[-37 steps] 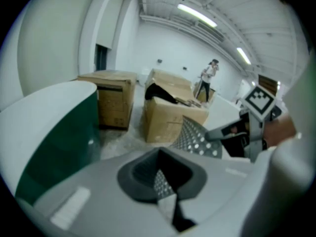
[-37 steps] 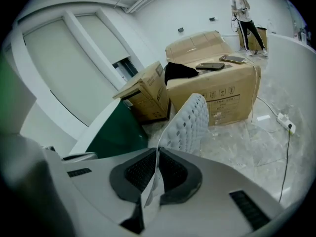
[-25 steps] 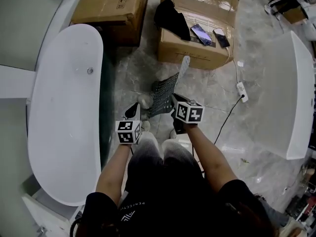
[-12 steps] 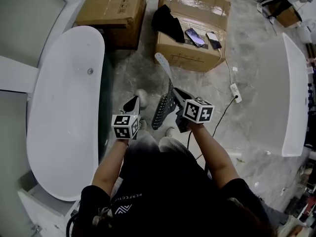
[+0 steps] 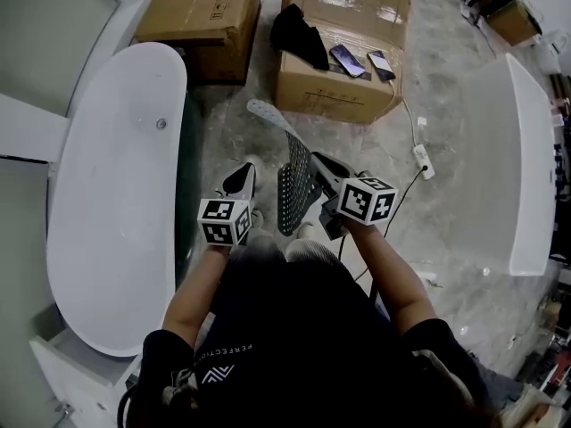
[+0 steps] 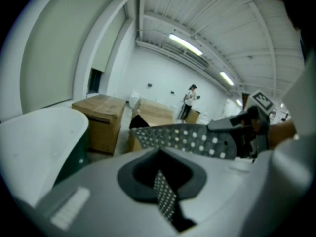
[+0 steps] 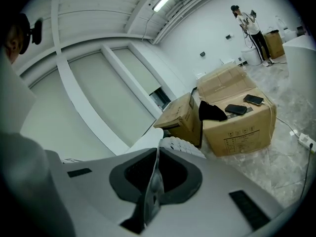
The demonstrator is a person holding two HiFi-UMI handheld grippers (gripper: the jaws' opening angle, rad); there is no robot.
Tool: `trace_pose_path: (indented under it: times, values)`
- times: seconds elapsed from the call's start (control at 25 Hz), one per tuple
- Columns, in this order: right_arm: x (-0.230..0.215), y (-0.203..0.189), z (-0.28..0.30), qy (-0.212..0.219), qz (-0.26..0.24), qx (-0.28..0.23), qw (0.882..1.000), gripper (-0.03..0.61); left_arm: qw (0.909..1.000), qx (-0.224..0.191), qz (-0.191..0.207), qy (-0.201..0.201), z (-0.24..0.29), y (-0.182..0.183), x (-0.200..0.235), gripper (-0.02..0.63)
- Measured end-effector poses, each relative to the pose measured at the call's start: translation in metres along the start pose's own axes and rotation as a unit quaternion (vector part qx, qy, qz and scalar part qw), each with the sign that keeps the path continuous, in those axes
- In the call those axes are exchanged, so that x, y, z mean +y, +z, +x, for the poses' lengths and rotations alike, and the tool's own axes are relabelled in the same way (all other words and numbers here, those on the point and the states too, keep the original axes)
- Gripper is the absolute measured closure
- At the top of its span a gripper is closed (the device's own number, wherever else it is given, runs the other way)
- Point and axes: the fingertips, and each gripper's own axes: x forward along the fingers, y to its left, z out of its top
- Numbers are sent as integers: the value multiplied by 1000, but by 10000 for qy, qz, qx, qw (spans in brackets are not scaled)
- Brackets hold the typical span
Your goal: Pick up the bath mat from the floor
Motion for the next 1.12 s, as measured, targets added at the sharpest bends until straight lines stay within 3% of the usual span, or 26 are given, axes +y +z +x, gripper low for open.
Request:
trace_pose_path:
  times: [1.12]
  values:
    - [13, 4, -12, 68, 141, -278, 9995, 568, 9996, -235, -111, -57, -19, 12, -9, 607]
